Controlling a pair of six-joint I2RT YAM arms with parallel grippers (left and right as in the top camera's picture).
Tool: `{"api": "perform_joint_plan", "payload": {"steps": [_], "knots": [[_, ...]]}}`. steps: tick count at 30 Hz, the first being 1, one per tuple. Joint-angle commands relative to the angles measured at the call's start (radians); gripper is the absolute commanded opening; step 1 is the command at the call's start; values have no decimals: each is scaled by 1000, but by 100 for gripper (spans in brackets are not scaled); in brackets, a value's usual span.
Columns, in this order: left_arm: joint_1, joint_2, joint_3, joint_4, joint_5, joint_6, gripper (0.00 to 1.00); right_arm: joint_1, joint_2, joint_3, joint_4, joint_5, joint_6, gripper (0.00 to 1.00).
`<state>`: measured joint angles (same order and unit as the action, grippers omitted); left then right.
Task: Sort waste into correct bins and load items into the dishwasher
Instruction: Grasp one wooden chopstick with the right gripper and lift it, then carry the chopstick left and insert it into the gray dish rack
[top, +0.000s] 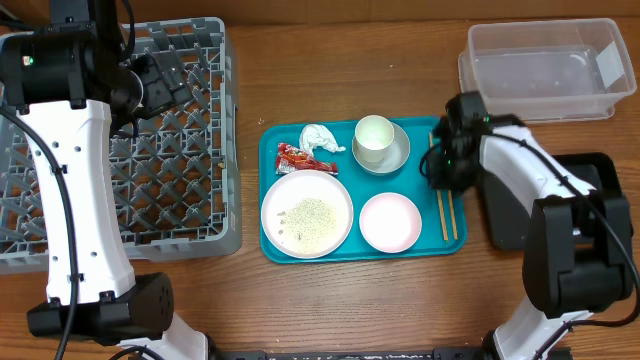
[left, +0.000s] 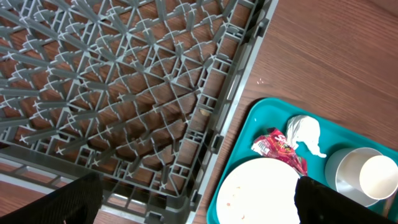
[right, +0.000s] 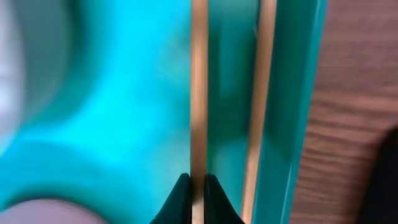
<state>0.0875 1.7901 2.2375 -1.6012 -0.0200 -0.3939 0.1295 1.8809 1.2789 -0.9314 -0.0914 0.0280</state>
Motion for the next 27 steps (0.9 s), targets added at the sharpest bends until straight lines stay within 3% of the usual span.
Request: {"api": "perform_joint_plan", "payload": {"steps": [1,7,10,15,25,27], "knots": [[4,7,3,2,-6,-14,100,-3,-7,175,-70,-43,32,4],[4,7,3,2,-6,-14,100,-3,-7,496,-304,-47,89,4],[4,7,3,2,-6,-14,100,2,-7,631,-349,-226,153,4],[4,7,3,2,-6,-13,100,42,-6,661,-222,-618,201,4],[3,7,3,2,-7,-14,100,267,-6,657,-12,-519,416,4],[4,7,3,6,-5,-14,100,351,-6,657,32,-434,532,4]]}}
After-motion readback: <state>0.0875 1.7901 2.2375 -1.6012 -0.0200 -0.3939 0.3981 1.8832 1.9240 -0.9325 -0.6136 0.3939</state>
